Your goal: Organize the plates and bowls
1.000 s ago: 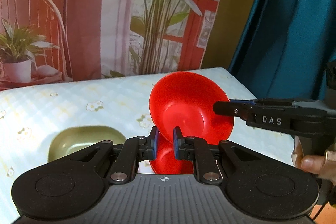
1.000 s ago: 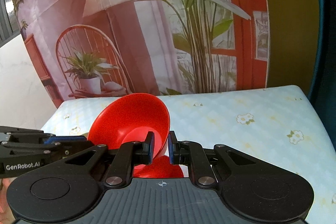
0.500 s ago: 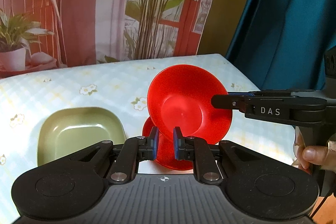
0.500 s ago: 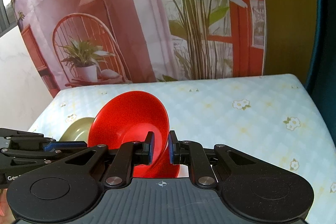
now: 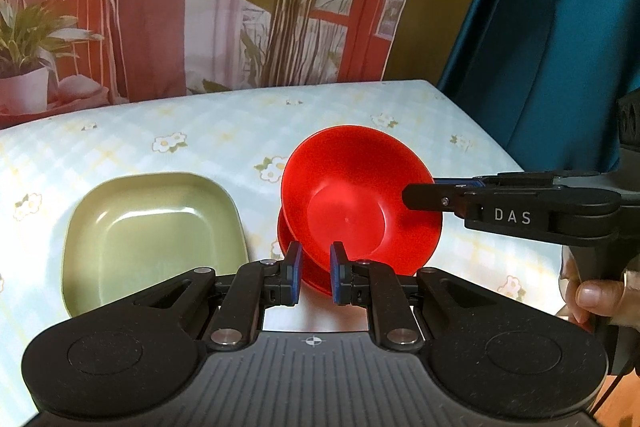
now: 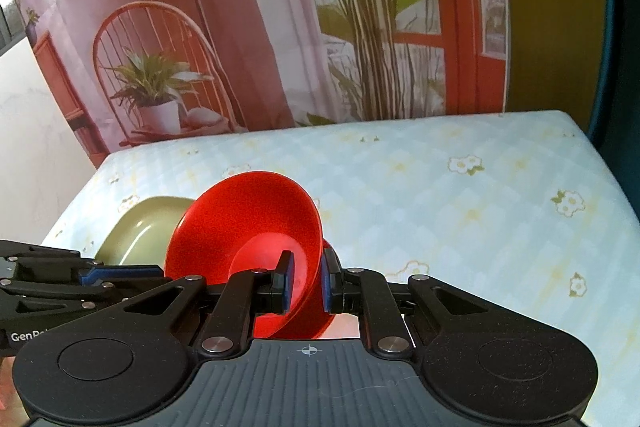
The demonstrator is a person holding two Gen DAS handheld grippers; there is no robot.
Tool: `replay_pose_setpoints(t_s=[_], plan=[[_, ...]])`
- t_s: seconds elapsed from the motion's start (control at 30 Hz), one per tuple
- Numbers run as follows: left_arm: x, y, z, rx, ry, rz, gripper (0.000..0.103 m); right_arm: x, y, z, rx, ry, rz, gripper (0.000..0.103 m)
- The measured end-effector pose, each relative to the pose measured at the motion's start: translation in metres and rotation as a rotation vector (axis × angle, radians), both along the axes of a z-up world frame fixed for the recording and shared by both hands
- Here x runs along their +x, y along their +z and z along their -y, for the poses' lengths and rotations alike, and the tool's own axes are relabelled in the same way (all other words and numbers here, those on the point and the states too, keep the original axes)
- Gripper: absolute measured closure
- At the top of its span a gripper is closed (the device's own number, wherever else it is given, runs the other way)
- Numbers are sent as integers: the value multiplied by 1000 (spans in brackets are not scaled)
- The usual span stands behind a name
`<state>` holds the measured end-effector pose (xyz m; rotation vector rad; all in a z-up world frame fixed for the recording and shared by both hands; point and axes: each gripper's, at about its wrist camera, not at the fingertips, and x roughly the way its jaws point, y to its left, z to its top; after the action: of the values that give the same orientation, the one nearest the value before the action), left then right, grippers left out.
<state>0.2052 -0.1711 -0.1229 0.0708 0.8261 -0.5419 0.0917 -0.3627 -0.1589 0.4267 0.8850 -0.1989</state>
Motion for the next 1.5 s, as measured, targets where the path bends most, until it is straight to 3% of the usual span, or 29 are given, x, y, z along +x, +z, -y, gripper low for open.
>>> replay_pose_setpoints(t_s=[0.47, 0.63, 1.07, 1.13, 1.5], plan=[[2, -4, 4, 1, -9, -16, 88, 1, -14, -1, 15, 6, -31, 88], [3, -5, 2, 3, 8, -15, 88, -1, -15, 0, 4, 4, -30, 81], [11, -17, -3, -26, 64, -36, 87, -9, -35, -1, 19, -31, -33, 78], [13, -20, -4, -46, 68, -44, 86, -12, -37, 0, 33, -54, -9, 73], [18, -33, -5, -129, 110, -89, 81, -29, -55, 7, 181, -208, 81, 73]])
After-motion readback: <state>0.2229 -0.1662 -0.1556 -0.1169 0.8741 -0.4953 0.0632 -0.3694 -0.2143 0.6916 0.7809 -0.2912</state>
